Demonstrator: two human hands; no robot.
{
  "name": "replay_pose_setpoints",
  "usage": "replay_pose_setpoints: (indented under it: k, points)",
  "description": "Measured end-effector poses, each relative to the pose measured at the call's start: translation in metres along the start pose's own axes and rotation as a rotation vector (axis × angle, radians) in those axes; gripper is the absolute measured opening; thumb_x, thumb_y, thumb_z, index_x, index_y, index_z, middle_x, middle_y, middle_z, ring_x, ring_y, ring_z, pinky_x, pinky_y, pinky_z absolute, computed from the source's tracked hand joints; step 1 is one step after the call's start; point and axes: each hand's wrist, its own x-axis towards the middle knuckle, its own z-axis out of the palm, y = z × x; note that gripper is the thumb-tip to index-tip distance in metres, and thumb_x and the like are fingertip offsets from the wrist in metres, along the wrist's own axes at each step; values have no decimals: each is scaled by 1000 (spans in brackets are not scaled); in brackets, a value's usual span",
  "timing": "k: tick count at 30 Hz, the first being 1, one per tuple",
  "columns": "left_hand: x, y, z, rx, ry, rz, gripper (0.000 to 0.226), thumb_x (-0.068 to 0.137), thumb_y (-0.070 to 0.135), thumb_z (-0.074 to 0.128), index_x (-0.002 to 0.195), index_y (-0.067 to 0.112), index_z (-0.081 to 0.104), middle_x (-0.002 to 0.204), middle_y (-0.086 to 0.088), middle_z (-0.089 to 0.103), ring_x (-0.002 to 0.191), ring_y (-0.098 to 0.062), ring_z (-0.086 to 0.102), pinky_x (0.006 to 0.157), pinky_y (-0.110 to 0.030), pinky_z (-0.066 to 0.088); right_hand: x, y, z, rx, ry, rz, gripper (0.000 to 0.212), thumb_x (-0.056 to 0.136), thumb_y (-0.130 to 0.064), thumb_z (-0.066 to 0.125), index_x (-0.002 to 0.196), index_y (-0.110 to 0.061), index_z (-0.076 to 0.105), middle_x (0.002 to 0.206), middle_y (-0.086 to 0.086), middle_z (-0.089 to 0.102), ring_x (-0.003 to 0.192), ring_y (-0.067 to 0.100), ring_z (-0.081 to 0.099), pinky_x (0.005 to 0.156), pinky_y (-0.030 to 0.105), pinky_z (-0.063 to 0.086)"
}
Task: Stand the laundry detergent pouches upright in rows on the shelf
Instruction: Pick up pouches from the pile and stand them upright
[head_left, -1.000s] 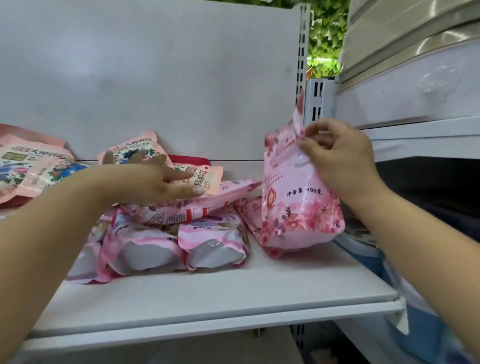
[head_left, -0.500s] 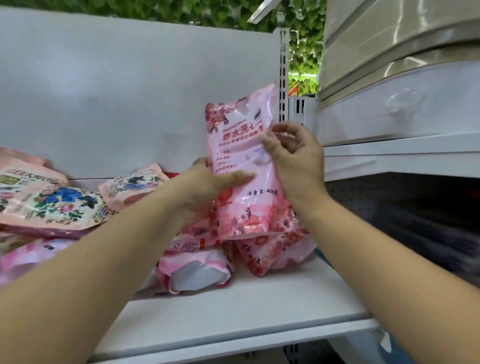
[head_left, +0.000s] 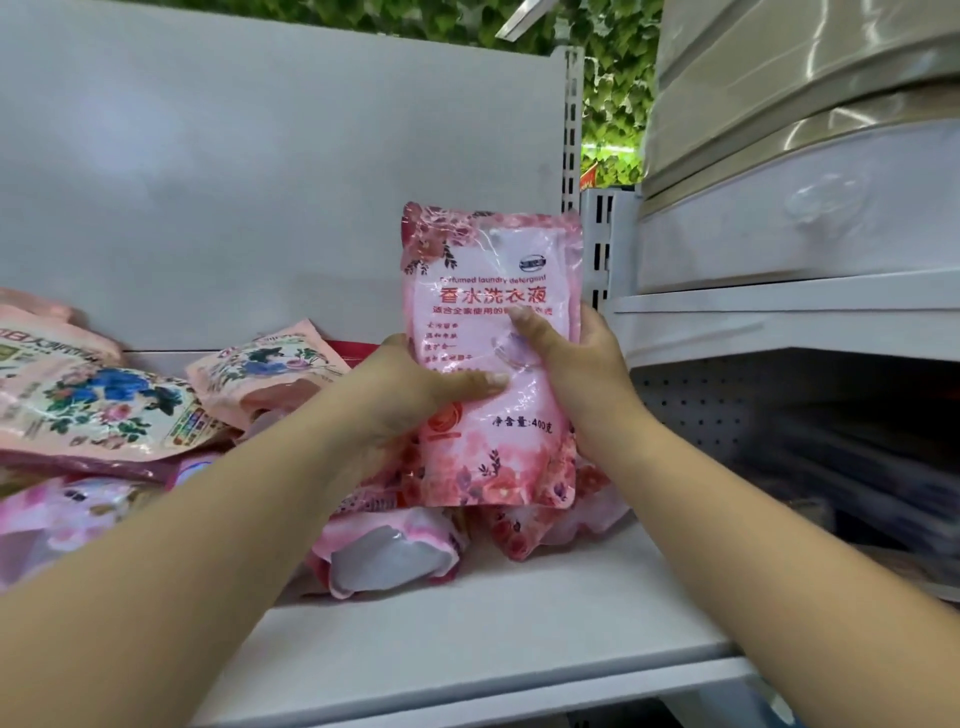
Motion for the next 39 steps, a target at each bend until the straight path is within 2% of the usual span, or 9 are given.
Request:
replay_pose_setpoints:
  k: [5,9,13,17,21,25,32,36,39]
  points:
    - [5,-7,1,172,-45,4,33,69,19,75,99,13,64,100,-10,72,94,-28,67,92,-46,49,-2,7,0,-87,56,64,73,74,-46,66,134,-15,39,136,9,50,123,30,49,102,54,39]
    - [2,-8,1,161,-6,42,38,67,21,76,103,14,63,99,-8,72,91,-25,68,89,-43,52,-3,5,-4,-141,25,5,63,79,-48,59,128,-12,44,128,9,56,118,29,53,101,51,41]
    - [0,-7,-3,60,155,80,50,66,19,76,109,9,53,92,-1,67,77,-13,65,54,-17,54,7,-2,-29,-239,-52,245,54,90,-58,29,94,-15,60,95,6,64,95,26,61,91,41,48]
    - [5,-10,-12,-140,328,65,56,72,8,73,122,6,46,107,-11,67,85,-25,67,68,-34,56,0,14,-46,-704,-380,624,40,89,-47,46,93,-11,61,82,8,67,69,22,61,72,30,55]
    - [11,-13,-25,-85,407,82,58,72,9,74,121,7,45,108,-11,65,86,-27,66,71,-37,55,-7,16,-51,-617,-365,682,21,84,-23,64,95,-7,58,91,14,71,73,25,67,67,31,56]
    - [14,-11,-36,-57,464,82,62,70,13,76,122,9,42,112,-12,63,94,-33,64,81,-46,53,-10,11,-47,-757,-236,399,12,92,-20,52,82,-15,57,61,2,53,40,8,44,37,18,39]
    - [15,-16,-47,58,438,71,82,48,36,82,121,19,49,114,-4,65,98,-29,64,89,-50,50,0,42,-45,-860,-26,-459,38,90,-8,54,53,-17,49,49,-11,36,45,10,29,47,19,25]
    - [18,-21,-51,78,430,59,57,70,19,77,120,17,49,112,-6,66,94,-30,65,86,-50,52,30,47,-38,-981,56,-901,12,77,1,58,79,7,69,57,13,64,48,23,60,58,22,42]
    - [20,-23,-50,100,429,79,57,71,20,76,120,18,48,112,-4,66,96,-29,65,89,-50,50,49,38,-24,-910,-53,-688,33,93,-18,45,113,4,59,95,18,68,84,29,66,72,27,50]
